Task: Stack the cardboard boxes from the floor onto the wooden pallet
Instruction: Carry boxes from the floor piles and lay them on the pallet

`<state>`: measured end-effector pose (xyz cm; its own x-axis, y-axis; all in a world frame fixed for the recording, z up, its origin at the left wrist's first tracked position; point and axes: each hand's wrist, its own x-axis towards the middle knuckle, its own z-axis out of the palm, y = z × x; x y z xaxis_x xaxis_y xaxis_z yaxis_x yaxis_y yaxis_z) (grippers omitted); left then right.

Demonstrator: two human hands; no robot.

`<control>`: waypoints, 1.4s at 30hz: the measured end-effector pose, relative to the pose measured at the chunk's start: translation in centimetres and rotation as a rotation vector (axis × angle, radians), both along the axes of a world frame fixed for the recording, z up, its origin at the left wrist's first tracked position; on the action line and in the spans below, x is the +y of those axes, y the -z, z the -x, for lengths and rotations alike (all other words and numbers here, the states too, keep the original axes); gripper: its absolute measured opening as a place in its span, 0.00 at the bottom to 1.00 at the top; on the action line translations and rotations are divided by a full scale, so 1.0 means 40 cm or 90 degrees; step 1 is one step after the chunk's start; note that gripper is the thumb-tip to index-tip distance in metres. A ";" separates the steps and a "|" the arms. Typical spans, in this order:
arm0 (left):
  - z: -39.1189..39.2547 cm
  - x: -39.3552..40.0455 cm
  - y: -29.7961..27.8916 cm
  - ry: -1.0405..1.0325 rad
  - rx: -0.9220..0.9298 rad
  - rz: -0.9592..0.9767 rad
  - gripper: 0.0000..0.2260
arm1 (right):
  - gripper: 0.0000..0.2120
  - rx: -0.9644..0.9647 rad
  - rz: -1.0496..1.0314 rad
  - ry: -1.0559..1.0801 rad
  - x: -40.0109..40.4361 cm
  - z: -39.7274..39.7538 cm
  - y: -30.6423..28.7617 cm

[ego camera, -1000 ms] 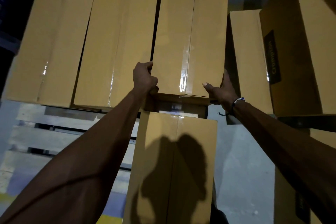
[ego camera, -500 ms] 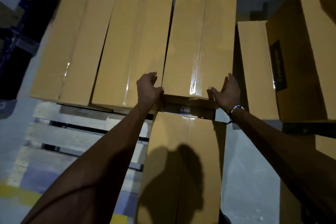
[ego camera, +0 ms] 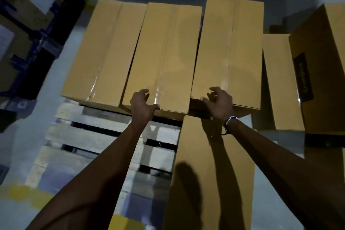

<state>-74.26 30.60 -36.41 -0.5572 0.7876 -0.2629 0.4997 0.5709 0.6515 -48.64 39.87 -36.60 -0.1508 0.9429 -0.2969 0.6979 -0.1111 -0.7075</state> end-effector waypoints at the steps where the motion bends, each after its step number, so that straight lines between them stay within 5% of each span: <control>1: 0.017 -0.007 0.000 -0.002 0.002 0.004 0.37 | 0.26 0.007 0.012 -0.009 -0.011 0.020 0.003; 16: 0.158 -0.029 0.043 -0.024 0.011 0.117 0.45 | 0.28 -0.008 0.103 0.006 -0.060 0.173 0.058; 25: 0.159 0.008 0.043 -0.062 0.015 0.145 0.50 | 0.39 -0.020 0.098 0.024 -0.061 0.176 0.074; 42: 0.211 0.026 0.072 -0.091 -0.017 0.118 0.51 | 0.30 0.039 -0.001 0.067 -0.085 0.187 0.053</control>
